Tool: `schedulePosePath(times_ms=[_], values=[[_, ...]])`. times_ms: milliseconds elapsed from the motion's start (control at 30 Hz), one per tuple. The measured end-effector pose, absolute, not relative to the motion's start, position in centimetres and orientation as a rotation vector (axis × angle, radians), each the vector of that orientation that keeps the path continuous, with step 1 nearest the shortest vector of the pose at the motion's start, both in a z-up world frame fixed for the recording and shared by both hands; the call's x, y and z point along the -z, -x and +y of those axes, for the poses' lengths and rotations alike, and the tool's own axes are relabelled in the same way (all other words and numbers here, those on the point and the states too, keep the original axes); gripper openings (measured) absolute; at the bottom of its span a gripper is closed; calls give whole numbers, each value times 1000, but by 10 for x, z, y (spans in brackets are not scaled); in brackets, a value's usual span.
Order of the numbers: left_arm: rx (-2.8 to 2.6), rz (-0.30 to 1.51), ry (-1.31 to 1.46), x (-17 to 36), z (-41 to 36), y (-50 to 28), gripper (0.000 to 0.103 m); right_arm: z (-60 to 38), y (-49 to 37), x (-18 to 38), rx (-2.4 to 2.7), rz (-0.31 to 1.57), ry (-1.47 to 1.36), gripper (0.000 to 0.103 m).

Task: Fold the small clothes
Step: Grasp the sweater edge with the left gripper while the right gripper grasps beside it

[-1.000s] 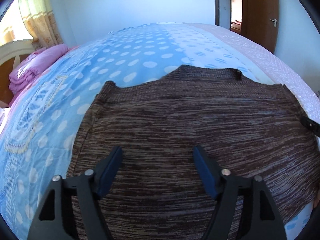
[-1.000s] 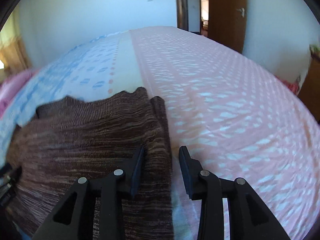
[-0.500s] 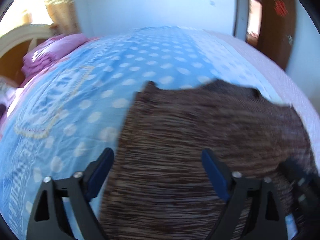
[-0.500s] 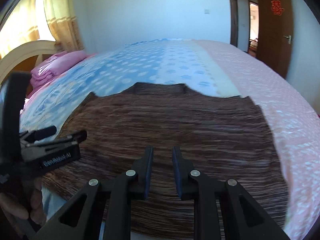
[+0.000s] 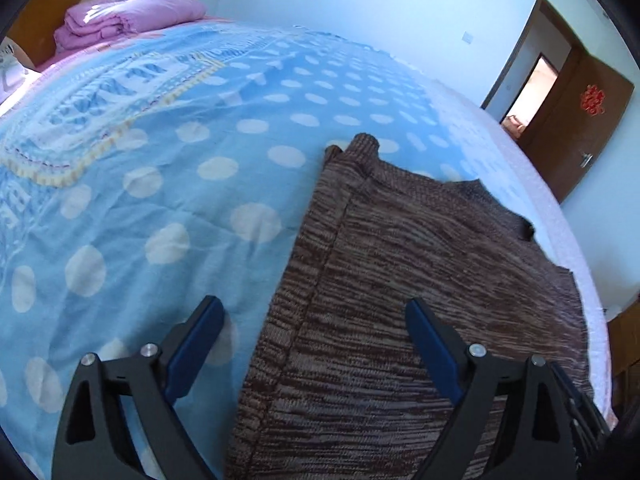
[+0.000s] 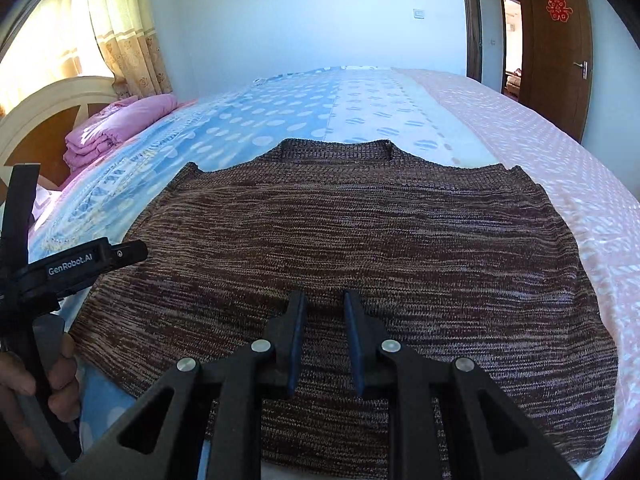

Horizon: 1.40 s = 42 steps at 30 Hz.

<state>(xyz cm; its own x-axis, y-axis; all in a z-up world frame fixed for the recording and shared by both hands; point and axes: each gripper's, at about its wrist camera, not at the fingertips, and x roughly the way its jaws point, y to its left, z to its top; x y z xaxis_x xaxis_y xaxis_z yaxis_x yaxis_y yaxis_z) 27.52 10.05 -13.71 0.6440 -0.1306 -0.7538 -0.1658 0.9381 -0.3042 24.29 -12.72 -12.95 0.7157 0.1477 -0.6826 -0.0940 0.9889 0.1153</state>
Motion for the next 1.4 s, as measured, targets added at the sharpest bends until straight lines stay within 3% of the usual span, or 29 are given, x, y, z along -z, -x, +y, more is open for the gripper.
schedulePosePath(times_ms=[33, 100, 667, 700, 733, 767, 900, 1100, 1400], values=[[8, 866, 392, 136, 103, -273, 78, -127, -244, 130, -135, 761, -77, 21], [92, 856, 481, 137, 108, -269, 72, -129, -244, 130, -138, 759, -85, 21], [134, 845, 639, 142, 110, -269, 71, -136, -242, 131, -159, 754, -125, 21], [127, 847, 625, 142, 109, -271, 60, -137, -242, 131, -160, 753, -128, 21], [97, 854, 588, 141, 107, -274, 37, -137, -242, 131, -161, 753, -132, 21], [78, 864, 569, 142, 106, -275, 27, -138, -242, 131, -162, 753, -136, 21], [55, 848, 550, 136, 104, -276, 13, -139, -242, 131, -166, 752, -145, 21], [135, 735, 326, 104, 53, -266, 13, -140, -243, 132, -169, 753, -155, 21], [185, 780, 128, 123, 9, -268, 12, -142, -244, 132, -172, 759, -164, 21]])
